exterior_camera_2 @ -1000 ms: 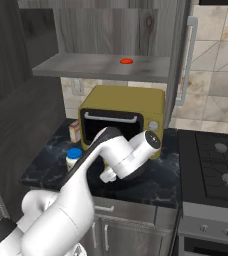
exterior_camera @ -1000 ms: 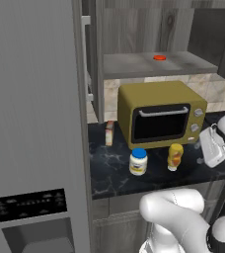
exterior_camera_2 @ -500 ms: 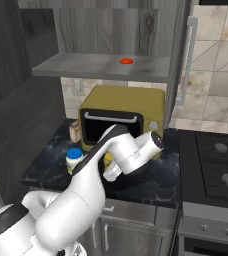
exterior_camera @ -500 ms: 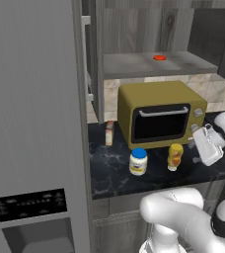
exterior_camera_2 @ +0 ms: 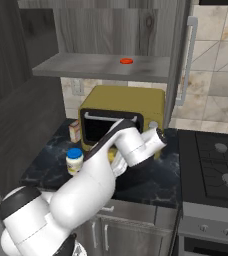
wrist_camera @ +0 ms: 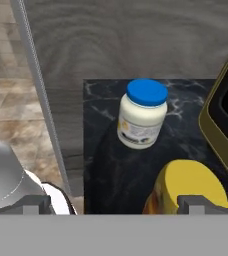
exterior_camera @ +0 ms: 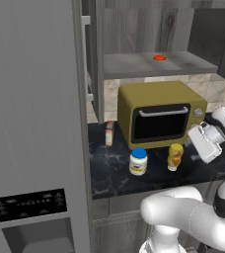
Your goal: Pick the mustard and mayonnaise from the counter and place them in the cabinet.
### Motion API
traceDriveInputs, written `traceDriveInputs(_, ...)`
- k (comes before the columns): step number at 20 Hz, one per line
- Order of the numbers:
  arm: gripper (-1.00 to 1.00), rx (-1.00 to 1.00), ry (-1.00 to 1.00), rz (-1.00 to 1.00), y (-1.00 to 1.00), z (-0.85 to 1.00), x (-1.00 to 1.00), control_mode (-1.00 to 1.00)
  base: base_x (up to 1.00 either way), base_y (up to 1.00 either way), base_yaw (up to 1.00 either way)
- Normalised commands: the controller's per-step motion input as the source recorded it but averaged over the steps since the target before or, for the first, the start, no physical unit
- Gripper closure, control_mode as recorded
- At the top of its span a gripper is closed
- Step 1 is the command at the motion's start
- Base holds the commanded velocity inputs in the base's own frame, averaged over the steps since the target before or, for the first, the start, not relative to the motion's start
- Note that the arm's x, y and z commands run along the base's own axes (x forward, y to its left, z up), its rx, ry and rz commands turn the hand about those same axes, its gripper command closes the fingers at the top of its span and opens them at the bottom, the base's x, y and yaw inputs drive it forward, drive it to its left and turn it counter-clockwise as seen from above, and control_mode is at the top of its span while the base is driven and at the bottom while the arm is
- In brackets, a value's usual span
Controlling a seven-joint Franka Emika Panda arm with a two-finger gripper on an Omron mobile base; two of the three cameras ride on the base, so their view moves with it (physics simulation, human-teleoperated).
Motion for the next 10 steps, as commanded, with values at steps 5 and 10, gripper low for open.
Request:
traceDriveInputs(5,-1.0,0.03,0.0,0.04,0.0,-0.01,0.23,-1.0,0.0,0.0,0.0)
traceDriveInputs(10,-1.0,0.01,0.0,0.01,0.0,-0.08,0.03,-1.0,0.0,0.0,0.0)
